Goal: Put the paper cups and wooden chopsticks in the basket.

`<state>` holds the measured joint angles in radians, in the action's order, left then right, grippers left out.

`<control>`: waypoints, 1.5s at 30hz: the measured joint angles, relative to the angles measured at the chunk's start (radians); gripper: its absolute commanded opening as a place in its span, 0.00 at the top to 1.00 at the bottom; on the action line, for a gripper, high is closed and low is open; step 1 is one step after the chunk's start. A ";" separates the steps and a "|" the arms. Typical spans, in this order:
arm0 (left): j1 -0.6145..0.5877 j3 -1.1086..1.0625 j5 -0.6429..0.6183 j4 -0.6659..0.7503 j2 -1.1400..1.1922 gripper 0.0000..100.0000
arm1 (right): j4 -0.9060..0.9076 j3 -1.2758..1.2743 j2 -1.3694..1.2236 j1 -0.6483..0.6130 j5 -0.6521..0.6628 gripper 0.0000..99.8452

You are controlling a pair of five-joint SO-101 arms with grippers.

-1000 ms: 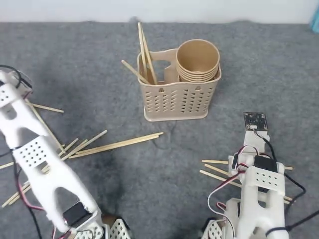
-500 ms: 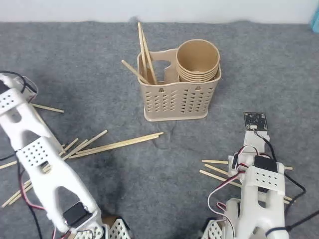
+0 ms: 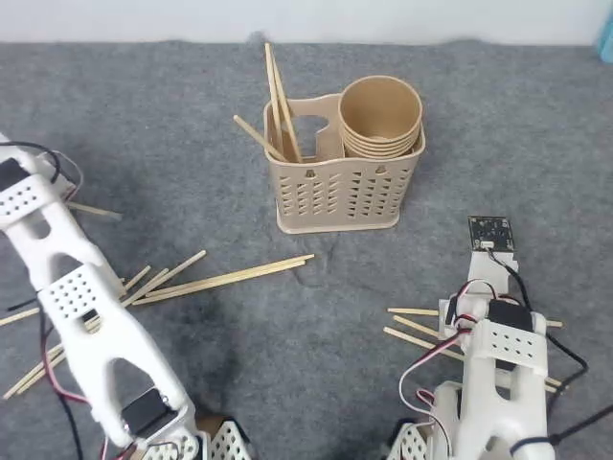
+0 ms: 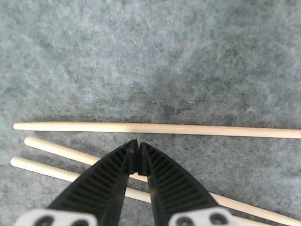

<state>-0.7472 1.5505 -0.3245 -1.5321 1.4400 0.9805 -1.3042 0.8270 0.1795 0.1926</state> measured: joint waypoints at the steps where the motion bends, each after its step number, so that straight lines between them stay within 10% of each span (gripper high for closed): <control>1: -0.002 0.006 0.000 -0.002 0.000 0.99 | 0.000 0.000 0.000 0.000 0.000 0.99; 35: -0.103 0.083 0.008 -0.190 -0.336 0.99 | 0.000 0.000 0.000 0.000 0.000 0.99; 45: -0.080 -0.393 0.084 -0.190 -0.651 0.99 | 0.000 0.000 0.000 0.000 0.000 0.99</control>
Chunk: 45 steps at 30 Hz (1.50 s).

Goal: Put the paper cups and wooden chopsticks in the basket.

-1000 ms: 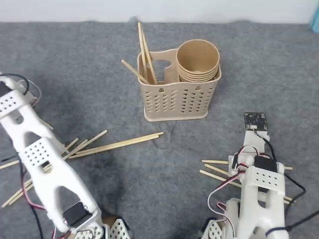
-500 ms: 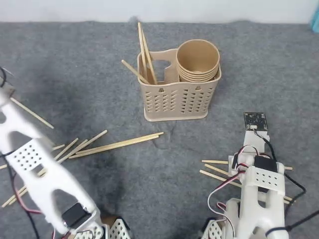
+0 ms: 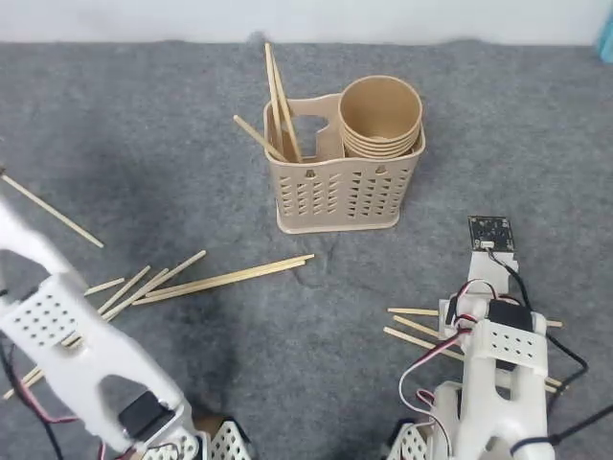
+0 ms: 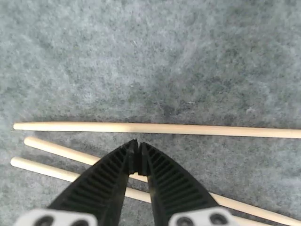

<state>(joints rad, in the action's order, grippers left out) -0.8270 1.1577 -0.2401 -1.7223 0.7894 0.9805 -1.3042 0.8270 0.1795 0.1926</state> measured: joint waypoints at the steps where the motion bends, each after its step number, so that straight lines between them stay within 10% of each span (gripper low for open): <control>1: 0.008 -0.054 0.000 0.000 -0.037 0.99 | 0.000 0.000 0.000 0.000 0.000 0.99; 26: 0.181 -0.652 0.006 0.003 -0.776 0.99 | 0.000 0.000 0.000 0.000 0.000 0.99; 45: 0.559 -1.217 -0.055 0.546 -1.372 0.99 | 0.000 0.000 0.000 0.000 0.000 0.99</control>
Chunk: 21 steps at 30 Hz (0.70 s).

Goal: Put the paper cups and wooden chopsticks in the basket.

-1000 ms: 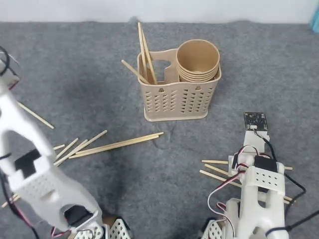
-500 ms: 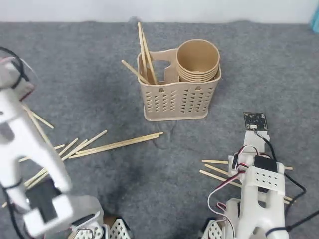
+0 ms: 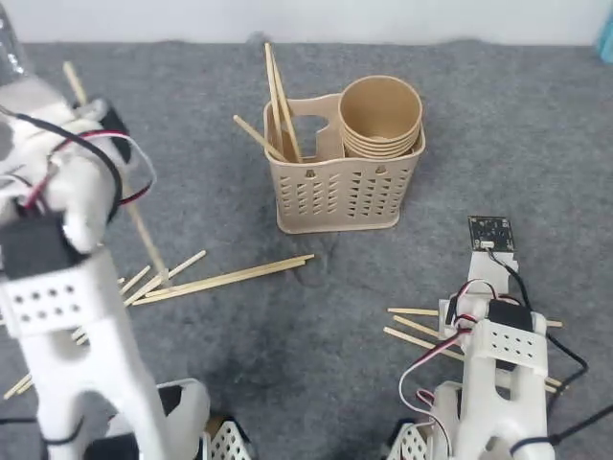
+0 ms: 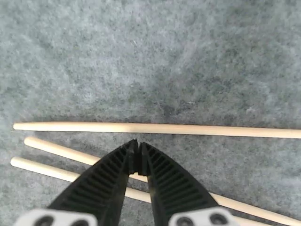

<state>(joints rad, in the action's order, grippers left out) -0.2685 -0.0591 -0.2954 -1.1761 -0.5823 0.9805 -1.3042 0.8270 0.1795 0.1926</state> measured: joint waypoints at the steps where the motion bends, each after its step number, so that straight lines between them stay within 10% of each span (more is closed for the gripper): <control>1: 0.025 0.000 -0.009 0.034 -0.018 0.99 | 0.000 0.000 0.000 0.000 0.000 0.99; 21: 0.453 -0.261 -0.021 0.931 -0.115 0.99 | 0.000 0.000 0.000 0.000 0.000 0.99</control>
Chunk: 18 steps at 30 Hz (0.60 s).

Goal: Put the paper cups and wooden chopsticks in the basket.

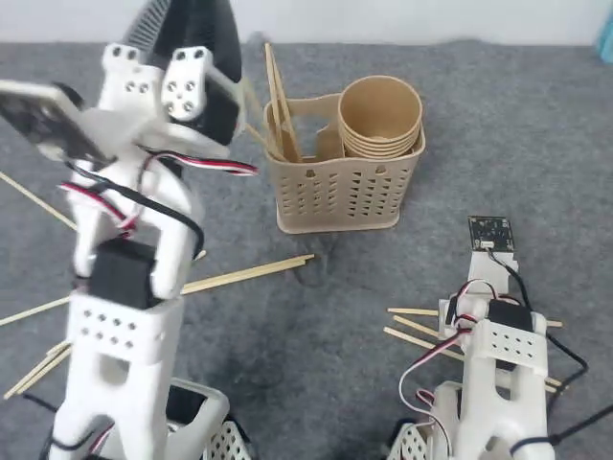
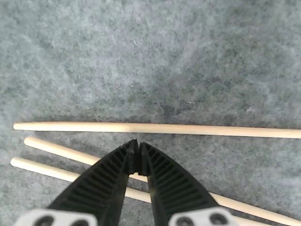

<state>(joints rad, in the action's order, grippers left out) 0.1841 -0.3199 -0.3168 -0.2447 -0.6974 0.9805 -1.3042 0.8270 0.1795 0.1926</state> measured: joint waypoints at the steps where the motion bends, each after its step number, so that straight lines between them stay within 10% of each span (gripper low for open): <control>1: 0.014 -0.032 0.000 0.051 0.000 0.99 | 0.000 0.000 0.000 0.000 0.000 0.99; 18: 0.048 -0.232 0.000 0.423 0.215 0.99 | 0.000 0.000 0.000 0.000 0.037 0.99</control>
<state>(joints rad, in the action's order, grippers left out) 0.2317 -0.5516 -0.3168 0.1788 -0.4826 0.9805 -1.3042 0.8270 0.1795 0.2294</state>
